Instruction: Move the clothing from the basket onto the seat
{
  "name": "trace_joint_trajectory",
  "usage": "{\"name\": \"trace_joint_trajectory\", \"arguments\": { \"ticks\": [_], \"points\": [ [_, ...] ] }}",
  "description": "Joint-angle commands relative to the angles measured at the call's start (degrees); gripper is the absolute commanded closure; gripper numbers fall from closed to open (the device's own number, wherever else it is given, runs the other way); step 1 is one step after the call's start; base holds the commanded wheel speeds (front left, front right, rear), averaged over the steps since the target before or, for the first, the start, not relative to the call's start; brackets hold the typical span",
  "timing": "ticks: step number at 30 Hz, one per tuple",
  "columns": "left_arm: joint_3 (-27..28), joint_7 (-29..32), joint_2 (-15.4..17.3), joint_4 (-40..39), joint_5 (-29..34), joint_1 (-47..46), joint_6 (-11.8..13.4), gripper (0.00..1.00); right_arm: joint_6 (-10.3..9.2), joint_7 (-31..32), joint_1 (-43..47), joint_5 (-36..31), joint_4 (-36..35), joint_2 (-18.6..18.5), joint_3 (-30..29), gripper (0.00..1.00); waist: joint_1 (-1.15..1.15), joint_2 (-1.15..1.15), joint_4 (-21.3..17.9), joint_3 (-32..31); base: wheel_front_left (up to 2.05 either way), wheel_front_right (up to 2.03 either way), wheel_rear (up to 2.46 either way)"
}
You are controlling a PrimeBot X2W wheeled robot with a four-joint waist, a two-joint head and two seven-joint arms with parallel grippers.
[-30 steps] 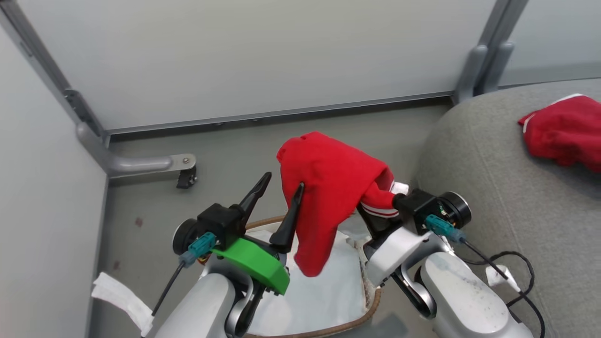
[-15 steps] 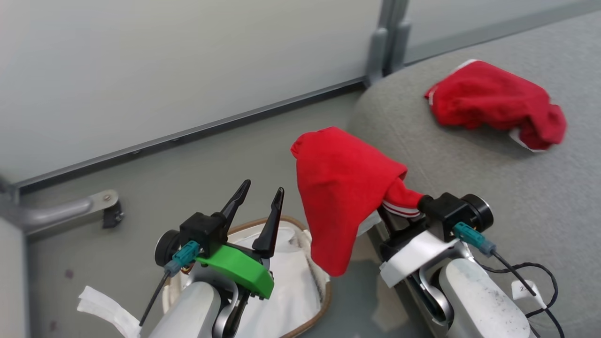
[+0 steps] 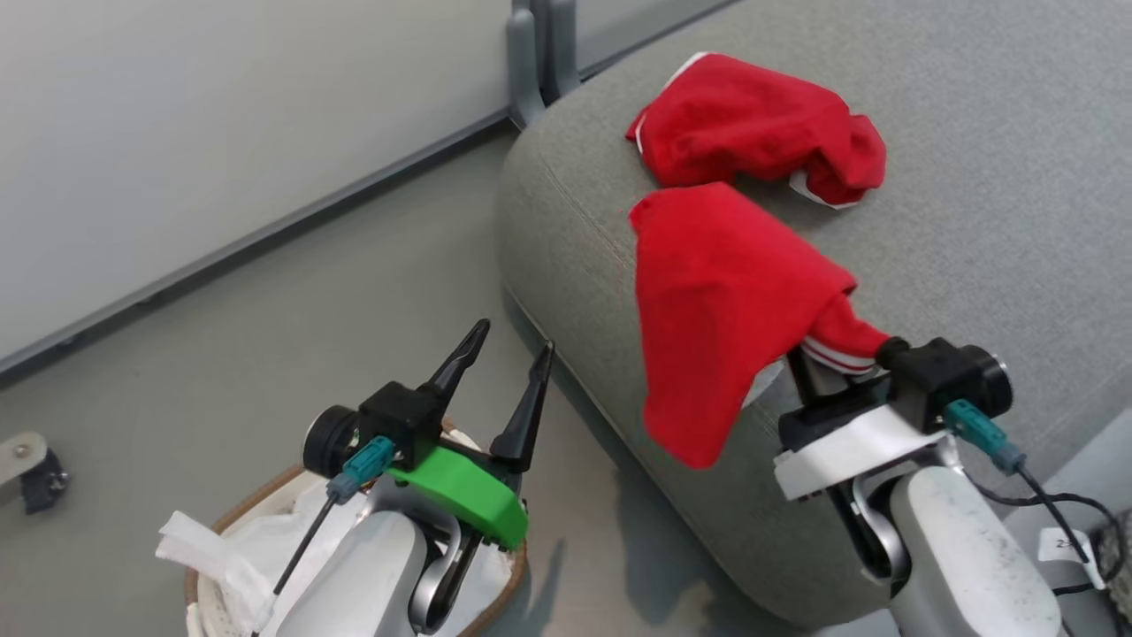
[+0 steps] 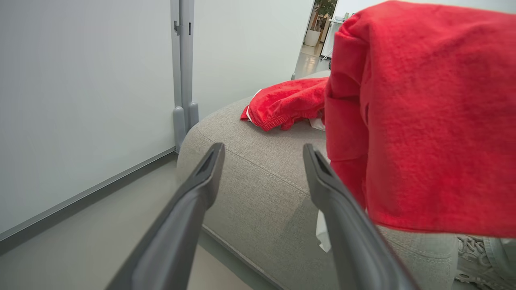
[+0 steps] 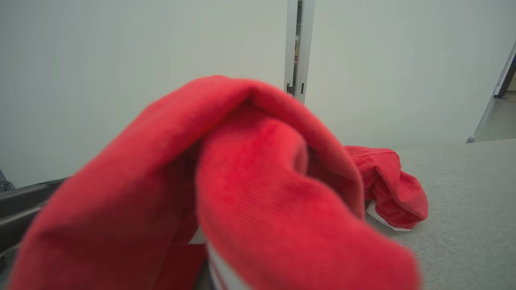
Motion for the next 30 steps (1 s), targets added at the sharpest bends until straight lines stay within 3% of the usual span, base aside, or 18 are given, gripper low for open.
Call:
{"name": "trace_joint_trajectory", "arguments": {
  "ticks": [1, 6, 17, 23, 30],
  "points": [
    [-0.39, -0.02, 0.74, 0.19, -0.26, -1.07, -0.17, 0.0, -0.06, -0.15, 0.18, -0.67, -1.03, -0.18, -0.78, 1.0, 0.0, -0.01, -2.33, 3.31, 0.0, 0.0, 0.0],
    [-2.91, -0.02, 1.69, -0.02, -0.92, -3.43, -0.18, 0.0, -0.06, -0.15, -2.39, -1.41, -3.43, -2.26, -5.02, 1.0, 0.0, -0.01, -2.53, 6.15, 0.0, 0.0, 0.0],
    [-7.15, -0.02, 5.74, -1.56, -0.84, -7.63, -0.18, 0.0, -0.06, -0.14, -20.29, -5.44, -0.29, -12.57, -10.09, 1.0, 0.0, -0.01, -0.77, 14.51, 0.0, 0.0, 0.0],
    [-10.27, -0.02, 7.8, -1.98, -1.68, -11.78, -0.18, 0.0, -0.07, -0.14, -31.28, -7.14, 6.88, -17.6, -13.96, 1.0, 0.0, -0.01, 2.26, 19.78, 0.0, 0.0, 0.0],
    [-13.66, -0.02, 9.54, -2.15, -2.3, -16.09, -0.18, 0.0, -0.06, -0.13, -39.98, -9.74, 18.72, -17.67, -18.22, 1.0, 0.0, -0.01, 5.93, 25.1, 0.0, 0.0, 0.0]
  ]
}}
